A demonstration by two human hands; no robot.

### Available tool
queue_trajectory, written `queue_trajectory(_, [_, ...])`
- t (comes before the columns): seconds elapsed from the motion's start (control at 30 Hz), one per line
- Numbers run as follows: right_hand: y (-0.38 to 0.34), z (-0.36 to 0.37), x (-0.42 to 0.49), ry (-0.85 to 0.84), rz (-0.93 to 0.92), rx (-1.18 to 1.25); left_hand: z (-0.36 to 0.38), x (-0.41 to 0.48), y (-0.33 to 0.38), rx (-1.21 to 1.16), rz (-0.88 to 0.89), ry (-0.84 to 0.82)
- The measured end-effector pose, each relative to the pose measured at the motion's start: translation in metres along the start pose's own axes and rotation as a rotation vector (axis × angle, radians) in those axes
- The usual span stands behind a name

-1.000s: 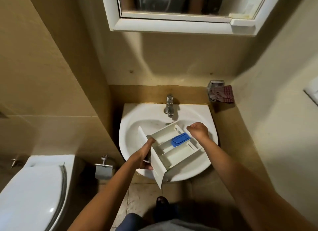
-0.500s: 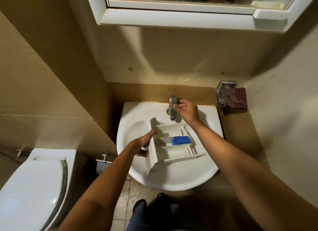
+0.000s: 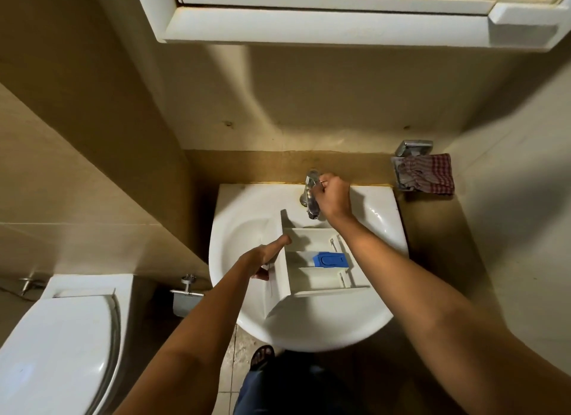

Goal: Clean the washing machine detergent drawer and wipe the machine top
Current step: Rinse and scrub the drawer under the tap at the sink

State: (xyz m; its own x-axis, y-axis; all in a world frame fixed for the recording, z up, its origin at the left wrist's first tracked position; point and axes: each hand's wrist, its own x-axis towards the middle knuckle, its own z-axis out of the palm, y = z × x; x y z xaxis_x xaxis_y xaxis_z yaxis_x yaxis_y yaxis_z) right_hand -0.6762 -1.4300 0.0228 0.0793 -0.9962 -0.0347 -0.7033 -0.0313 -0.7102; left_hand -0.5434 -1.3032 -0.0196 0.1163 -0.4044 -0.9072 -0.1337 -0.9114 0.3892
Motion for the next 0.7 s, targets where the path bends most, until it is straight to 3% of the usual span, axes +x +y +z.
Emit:
queue_trajectory(0.27, [0.031, -0.003, 0.0, 0.002, 0.048, 0.328, 0.003, 0.006, 0.001, 0.032, 0.016, 0.038])
queue_trajectory(0.4, [0.062, 0.02, -0.022, 0.112, 0.457, 0.733, 0.007, 0.011, -0.003, -0.011, 0.023, 0.086])
queue_trajectory(0.47, [0.071, 0.027, -0.033, -0.04, 0.648, 0.845, 0.012, 0.013, -0.006, -0.09, 0.044, 0.133])
queue_trajectory(0.57, [0.067, 0.032, -0.037, -0.275, 0.794, 1.032, 0.018, 0.019, -0.01, -0.194, 0.075, 0.248])
queue_trajectory(0.7, [0.049, 0.034, -0.03, -0.318, 0.987, 1.349, 0.019, 0.016, -0.008, -0.212, 0.115, 0.302])
